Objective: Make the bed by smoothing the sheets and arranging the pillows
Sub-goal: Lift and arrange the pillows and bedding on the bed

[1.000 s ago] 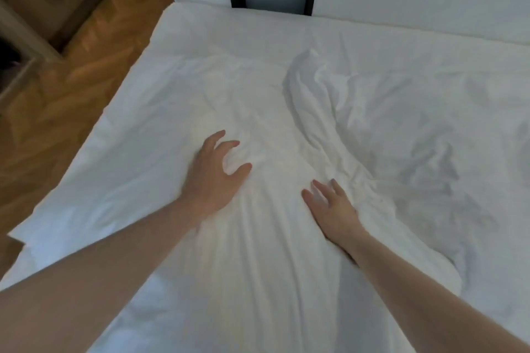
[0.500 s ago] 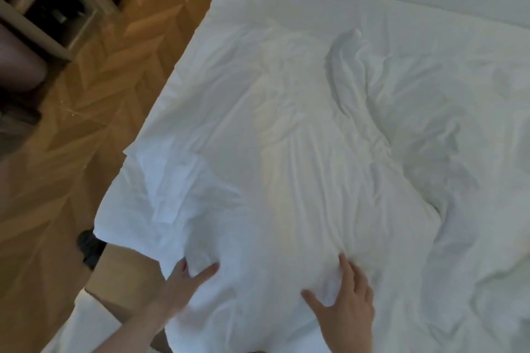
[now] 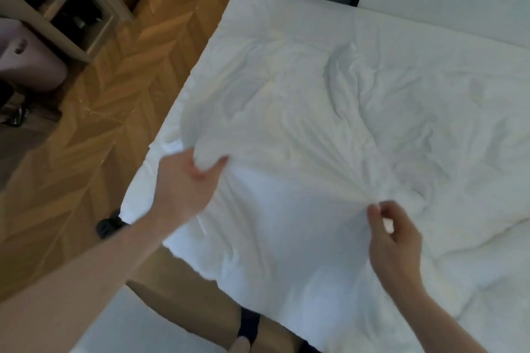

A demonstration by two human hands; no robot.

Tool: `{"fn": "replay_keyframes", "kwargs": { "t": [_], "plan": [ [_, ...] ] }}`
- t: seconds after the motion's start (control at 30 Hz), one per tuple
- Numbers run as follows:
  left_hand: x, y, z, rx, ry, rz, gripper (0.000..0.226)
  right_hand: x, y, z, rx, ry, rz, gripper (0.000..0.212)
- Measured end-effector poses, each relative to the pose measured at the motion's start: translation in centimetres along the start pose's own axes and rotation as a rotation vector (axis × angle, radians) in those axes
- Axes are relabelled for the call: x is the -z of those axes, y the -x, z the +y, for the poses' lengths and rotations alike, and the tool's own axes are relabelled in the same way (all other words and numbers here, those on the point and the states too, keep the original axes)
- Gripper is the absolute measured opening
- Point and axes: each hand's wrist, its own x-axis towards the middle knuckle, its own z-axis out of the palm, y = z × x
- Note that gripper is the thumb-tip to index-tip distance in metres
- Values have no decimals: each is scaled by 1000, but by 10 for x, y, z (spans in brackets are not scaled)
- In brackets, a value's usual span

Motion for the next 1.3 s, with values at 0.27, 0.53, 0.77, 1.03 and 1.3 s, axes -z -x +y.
{"fn": "replay_keyframes", "kwargs": {
  "t": [0.27,0.53,0.77,1.03,1.3],
  "plan": [
    [-5,-142,102,-255,-279,31,70,0,-107,-77,185,25,251,18],
    [-70,-49,-68,391,80,-106,97,-34,25,23,145,386,-321,71],
    [-109,-8,-136,798,476,-454,128,-63,72,53,54,372,-455,84],
    [-126,-14,64,-171,512,-575,43,-104,25,7,34,265,-242,112],
    [-127,-42,-31,288,578,-541,41,-50,-27,-18,58,73,123,23]
  ]
}}
